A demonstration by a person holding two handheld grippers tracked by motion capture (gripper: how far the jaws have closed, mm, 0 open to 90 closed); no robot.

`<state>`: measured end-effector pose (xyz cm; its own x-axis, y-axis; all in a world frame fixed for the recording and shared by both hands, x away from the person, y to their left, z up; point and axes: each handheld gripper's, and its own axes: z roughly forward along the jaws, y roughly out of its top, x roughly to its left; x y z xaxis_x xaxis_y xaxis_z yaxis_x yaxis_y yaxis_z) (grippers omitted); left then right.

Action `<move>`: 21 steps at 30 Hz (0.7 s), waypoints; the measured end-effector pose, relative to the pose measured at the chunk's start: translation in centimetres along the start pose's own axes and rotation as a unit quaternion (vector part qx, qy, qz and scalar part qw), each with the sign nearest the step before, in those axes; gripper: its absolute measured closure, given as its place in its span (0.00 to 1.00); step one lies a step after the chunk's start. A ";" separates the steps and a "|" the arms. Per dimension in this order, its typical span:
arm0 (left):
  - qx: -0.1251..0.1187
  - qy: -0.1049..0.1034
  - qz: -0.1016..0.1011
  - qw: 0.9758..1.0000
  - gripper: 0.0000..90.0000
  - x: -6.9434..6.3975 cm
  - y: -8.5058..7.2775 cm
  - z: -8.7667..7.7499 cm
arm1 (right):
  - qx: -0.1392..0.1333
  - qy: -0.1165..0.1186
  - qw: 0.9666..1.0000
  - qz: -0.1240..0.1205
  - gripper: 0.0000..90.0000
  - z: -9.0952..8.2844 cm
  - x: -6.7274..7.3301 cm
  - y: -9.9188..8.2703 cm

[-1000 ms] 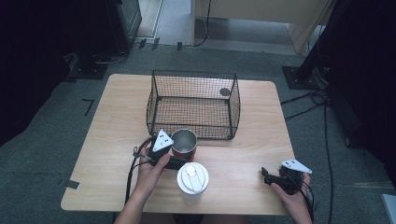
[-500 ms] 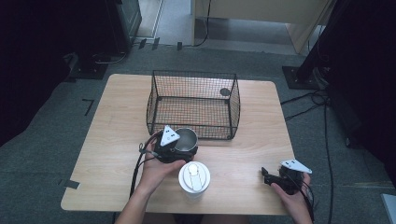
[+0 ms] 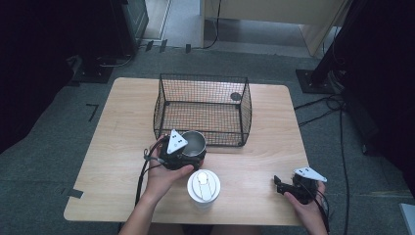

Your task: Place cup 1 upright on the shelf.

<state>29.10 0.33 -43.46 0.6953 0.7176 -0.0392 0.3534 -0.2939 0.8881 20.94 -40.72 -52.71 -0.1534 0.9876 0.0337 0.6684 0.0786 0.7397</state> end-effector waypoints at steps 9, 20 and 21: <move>-0.063 0.005 0.002 0.998 0.09 0.2 2.1 -2.0 | 0.000 0.001 1.000 0.000 0.15 0.0 0.0 0.0; -0.157 0.041 0.020 0.987 0.09 0.7 6.1 -4.2 | 0.000 0.001 1.000 0.000 0.15 0.0 0.0 0.0; -0.167 0.045 0.021 0.985 0.09 0.8 6.4 -4.3 | 0.000 0.001 1.000 0.000 0.15 0.0 0.0 0.0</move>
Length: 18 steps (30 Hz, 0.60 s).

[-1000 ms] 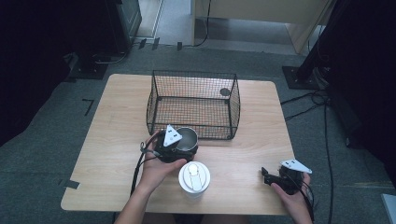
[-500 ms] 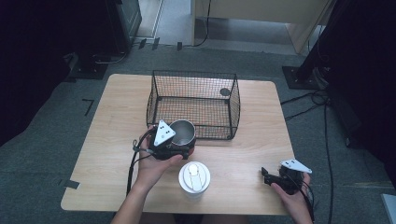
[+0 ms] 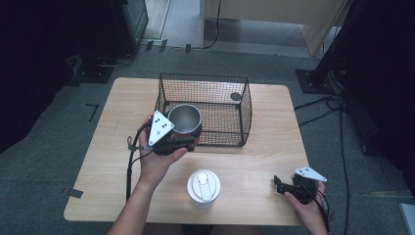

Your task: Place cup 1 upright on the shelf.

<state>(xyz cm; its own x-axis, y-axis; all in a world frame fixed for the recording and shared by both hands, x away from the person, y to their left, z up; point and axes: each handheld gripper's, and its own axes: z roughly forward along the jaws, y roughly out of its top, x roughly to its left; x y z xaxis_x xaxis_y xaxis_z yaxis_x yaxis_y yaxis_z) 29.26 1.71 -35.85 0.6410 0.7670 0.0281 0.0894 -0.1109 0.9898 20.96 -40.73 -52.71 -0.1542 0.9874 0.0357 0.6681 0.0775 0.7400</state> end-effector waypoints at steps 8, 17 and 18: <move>-0.064 0.035 0.024 0.997 0.09 0.6 1.4 1.7 | 0.000 0.000 1.000 0.000 0.15 0.0 0.0 0.0; -0.095 0.072 0.028 0.993 0.09 2.3 0.9 5.4 | 0.000 0.000 1.000 0.000 0.15 0.0 0.0 0.0; -0.095 0.072 0.028 0.993 0.09 2.3 0.9 5.4 | 0.000 0.000 1.000 0.000 0.15 0.0 0.0 0.0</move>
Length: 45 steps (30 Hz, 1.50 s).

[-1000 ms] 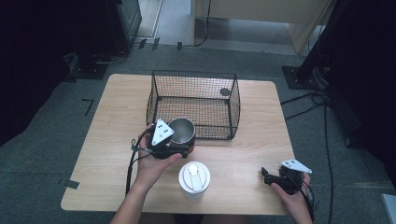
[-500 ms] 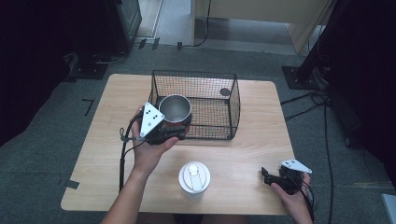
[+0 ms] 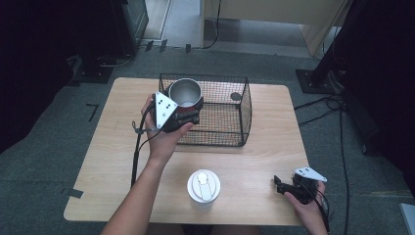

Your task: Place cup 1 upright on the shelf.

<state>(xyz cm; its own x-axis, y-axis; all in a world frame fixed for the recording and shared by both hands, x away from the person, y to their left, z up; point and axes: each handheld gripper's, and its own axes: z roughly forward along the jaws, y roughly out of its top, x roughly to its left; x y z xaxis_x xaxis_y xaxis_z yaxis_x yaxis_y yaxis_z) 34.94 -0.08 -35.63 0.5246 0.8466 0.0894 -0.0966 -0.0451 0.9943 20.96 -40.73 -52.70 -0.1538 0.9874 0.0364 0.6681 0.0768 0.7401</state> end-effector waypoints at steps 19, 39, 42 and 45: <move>0.037 0.050 -0.032 0.998 0.09 2.4 -6.1 7.1 | 0.001 0.002 1.000 -0.002 0.15 0.0 0.0 0.0; 0.195 0.072 -0.052 0.977 0.08 3.1 -8.8 10.1 | 0.001 0.004 1.000 -0.005 0.15 0.0 0.0 0.0; 0.228 0.059 -0.048 0.971 0.08 2.9 -9.0 10.5 | 0.001 0.004 1.000 -0.005 0.15 0.0 0.0 0.0; 0.244 0.057 -0.050 0.967 0.08 2.9 -9.0 10.6 | 0.001 0.004 1.000 -0.005 0.15 0.0 0.0 0.0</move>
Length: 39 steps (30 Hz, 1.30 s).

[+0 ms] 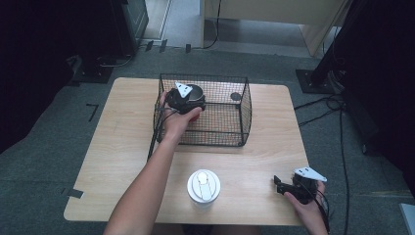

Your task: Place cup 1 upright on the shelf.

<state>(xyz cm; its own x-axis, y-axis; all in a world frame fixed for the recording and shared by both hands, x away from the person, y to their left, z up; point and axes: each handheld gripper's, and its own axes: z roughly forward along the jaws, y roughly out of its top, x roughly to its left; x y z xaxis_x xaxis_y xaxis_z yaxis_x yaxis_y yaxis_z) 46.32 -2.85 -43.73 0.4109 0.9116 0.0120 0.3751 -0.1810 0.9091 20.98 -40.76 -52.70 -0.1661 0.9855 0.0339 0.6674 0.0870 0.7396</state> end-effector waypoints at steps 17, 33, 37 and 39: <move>0.018 0.010 0.009 1.000 0.06 -0.5 -0.1 -0.1 | 0.000 0.000 1.000 0.000 0.15 0.0 0.0 0.0; -0.008 0.016 0.008 1.000 0.00 -0.8 -0.2 -0.6 | 0.000 0.000 1.000 0.000 0.15 0.0 0.0 0.0; -0.018 0.023 0.010 1.000 0.00 -0.9 -0.2 -0.8 | 0.000 0.000 1.000 0.000 0.15 0.0 0.0 0.0; -0.025 0.027 0.008 0.999 0.00 -0.8 -0.1 -1.0 | 0.000 0.000 1.000 0.000 0.15 0.0 0.0 0.0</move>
<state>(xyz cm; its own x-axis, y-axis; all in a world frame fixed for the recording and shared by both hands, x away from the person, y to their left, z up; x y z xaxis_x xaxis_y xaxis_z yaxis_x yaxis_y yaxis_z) 45.14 -3.24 -43.45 0.3712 0.9273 0.0482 0.3267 -0.1790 0.9280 20.98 -40.76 -52.70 -0.1663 0.9855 0.0339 0.6674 0.0872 0.7396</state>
